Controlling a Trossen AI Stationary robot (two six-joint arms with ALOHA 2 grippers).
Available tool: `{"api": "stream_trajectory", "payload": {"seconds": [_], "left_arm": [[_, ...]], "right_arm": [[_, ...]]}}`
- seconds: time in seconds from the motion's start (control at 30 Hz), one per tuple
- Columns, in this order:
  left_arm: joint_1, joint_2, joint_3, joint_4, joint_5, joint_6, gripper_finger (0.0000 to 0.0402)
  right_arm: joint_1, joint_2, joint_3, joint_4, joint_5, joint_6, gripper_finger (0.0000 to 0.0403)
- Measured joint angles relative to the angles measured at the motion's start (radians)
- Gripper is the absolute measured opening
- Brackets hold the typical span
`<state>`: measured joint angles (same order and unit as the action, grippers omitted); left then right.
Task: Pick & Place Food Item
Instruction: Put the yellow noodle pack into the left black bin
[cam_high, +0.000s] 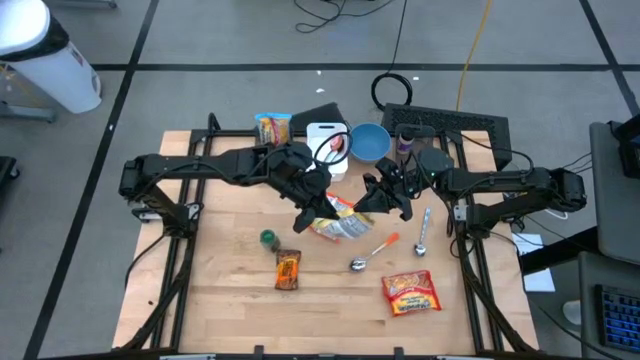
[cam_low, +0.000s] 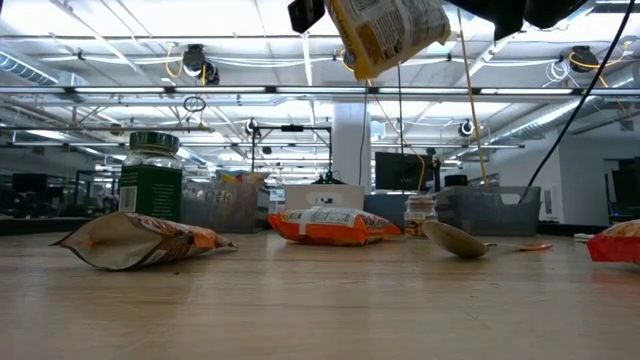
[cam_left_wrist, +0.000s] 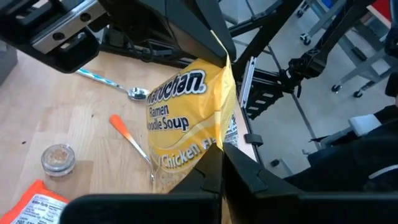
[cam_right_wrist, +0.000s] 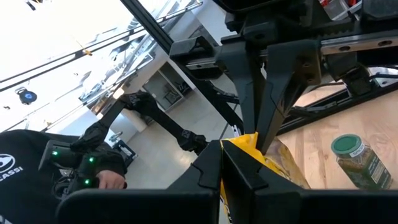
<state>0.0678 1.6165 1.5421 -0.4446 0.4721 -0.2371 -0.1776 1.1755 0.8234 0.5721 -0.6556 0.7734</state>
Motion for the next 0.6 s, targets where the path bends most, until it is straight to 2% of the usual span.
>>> {"api": "stream_trajectory", "payload": {"seconds": [0.17, 0.3, 0.43, 0.6], "left_arm": [[0.012, 0.000, 0.000, 0.005, 0.030, -0.001, 0.0004], [0.019, 0.000, 0.000, 0.003, 0.062, -0.007, 0.0003], [0.024, 0.000, 0.000, -0.001, 0.105, -0.011, 0.0003], [0.046, -0.001, 0.000, -0.042, 0.180, -0.012, 0.0002]], "right_arm": [[0.001, 0.000, 0.000, 0.022, -0.001, 0.000, 0.0003], [0.000, 0.000, 0.000, 0.068, 0.011, 0.004, 0.0027], [0.000, 0.000, 0.000, 0.082, 0.056, 0.010, 0.0075], [-0.010, 0.000, 0.000, 0.082, 0.057, 0.042, 0.0151]]}}
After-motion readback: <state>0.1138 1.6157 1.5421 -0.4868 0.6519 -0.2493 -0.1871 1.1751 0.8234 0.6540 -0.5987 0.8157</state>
